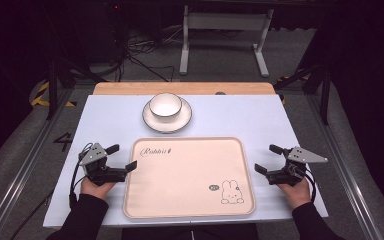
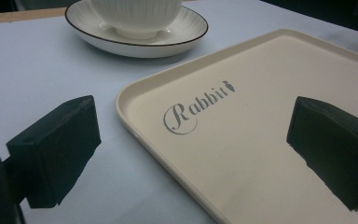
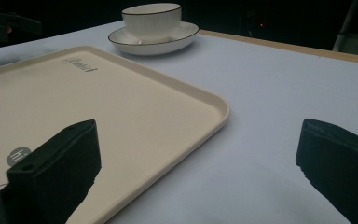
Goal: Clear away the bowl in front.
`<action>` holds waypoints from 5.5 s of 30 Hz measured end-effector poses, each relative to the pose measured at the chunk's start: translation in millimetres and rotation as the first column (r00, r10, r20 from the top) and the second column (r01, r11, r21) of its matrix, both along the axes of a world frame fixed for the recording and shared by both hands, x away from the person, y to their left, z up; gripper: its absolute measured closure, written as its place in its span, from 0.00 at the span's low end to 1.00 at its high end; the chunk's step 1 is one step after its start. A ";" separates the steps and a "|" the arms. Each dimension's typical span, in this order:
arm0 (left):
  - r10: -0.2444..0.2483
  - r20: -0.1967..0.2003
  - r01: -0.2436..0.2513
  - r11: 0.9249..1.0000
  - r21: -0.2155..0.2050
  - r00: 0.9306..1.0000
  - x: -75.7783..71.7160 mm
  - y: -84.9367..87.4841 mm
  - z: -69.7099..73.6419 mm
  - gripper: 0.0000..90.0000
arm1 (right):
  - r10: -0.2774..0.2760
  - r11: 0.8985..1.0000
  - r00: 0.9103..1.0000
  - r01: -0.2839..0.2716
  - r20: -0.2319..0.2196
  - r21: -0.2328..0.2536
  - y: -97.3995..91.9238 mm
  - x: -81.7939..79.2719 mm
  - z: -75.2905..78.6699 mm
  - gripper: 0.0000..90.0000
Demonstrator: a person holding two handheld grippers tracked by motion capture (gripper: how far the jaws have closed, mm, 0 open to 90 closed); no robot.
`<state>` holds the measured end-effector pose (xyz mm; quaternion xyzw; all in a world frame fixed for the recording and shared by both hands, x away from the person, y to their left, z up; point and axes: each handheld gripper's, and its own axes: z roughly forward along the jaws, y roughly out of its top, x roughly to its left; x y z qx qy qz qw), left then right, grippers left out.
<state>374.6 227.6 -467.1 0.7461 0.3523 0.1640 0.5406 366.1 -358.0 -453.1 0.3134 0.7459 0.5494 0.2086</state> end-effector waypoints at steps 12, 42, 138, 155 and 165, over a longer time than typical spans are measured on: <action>0.000 -0.007 0.000 1.000 -0.010 1.000 0.2 0.5 0.0 0.04 | 0.003 1.000 1.000 -0.003 0.003 -0.006 0.5 -0.4 -0.1 0.00; -0.019 0.013 0.019 1.000 -0.009 1.000 -1.1 -2.2 13.8 0.03 | -0.001 1.000 1.000 0.001 -0.006 0.001 -0.1 0.6 -0.2 0.01; -0.068 0.026 0.069 0.995 -0.072 0.997 101.6 -60.3 104.4 0.03 | 0.006 1.000 1.000 -0.005 -0.008 0.016 -1.6 0.7 -0.3 0.01; -0.032 0.017 0.033 0.996 -0.078 0.999 128.6 -63.4 112.0 0.04 | 0.012 1.000 1.000 -0.012 -0.005 0.019 -2.0 0.9 -0.4 0.01; 0.001 0.020 0.001 0.997 -0.083 1.000 143.2 -67.5 114.5 0.03 | 0.011 1.000 1.000 -0.010 -0.009 0.020 -2.1 0.8 -0.4 0.01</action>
